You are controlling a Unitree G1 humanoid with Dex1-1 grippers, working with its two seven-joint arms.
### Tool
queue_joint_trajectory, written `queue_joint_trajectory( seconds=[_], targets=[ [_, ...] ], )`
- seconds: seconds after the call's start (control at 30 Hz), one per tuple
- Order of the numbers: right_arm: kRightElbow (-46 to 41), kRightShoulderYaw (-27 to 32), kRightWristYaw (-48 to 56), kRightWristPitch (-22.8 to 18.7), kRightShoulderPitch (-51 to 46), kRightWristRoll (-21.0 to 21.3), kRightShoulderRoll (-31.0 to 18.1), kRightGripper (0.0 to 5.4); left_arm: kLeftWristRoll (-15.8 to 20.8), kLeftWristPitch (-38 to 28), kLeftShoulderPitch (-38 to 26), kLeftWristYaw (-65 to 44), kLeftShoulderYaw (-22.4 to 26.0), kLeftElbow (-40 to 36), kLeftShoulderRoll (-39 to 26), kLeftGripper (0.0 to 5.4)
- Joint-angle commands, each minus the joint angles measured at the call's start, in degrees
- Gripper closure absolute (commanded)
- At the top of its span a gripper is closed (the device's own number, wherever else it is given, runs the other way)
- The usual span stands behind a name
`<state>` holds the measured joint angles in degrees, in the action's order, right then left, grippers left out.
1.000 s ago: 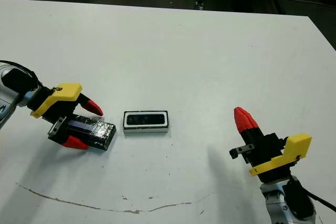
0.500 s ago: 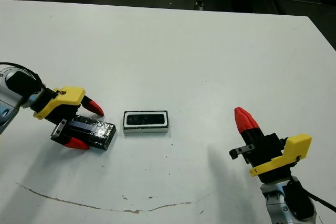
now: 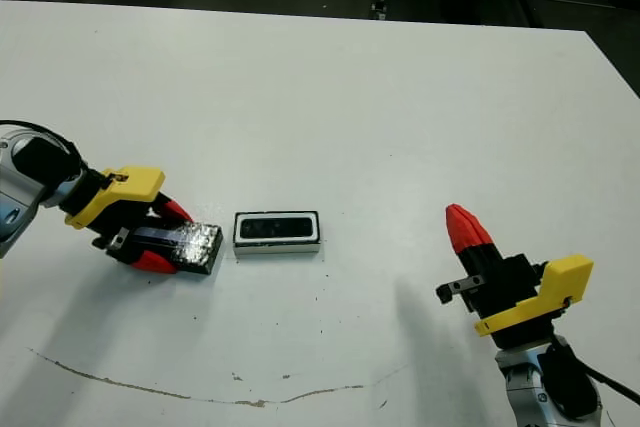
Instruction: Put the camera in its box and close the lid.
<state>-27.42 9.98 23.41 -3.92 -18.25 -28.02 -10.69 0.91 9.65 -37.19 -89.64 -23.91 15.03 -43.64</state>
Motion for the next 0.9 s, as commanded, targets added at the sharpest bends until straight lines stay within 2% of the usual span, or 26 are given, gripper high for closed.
queue_joint_trajectory(
  seconds=[0.03,0.23,0.4,0.6,0.73,0.9],
  targets=[
    [0.2,0.0,-0.4,-0.6,-0.3,0.2,-0.5,5.4,0.0,2.0,1.3,-2.2,-1.3,1.3,0.0,2.24],
    [-0.2,-0.3,-0.8,-1.1,-0.5,0.0,-0.5,5.4,2.0,6.4,0.2,-1.0,1.5,2.2,-0.1,2.24],
    [-0.2,-0.6,-1.1,-0.8,-0.6,0.7,-0.5,5.4,5.6,6.3,-0.3,1.2,6.4,3.5,0.7,2.24],
    [-0.9,-1.3,-1.7,-1.3,-0.9,0.9,-0.4,5.4,10.8,12.2,0.6,6.2,12.1,4.3,3.0,2.24],
    [-1.2,-1.5,-2.4,-1.5,-1.0,1.1,-0.4,5.4,13.1,15.1,0.5,7.4,13.6,5.2,4.7,2.24],
    [-1.0,-1.5,-2.3,-1.2,-0.9,1.3,-0.6,5.4,14.3,15.7,0.5,8.0,13.8,5.7,6.3,2.24]
  ],
)
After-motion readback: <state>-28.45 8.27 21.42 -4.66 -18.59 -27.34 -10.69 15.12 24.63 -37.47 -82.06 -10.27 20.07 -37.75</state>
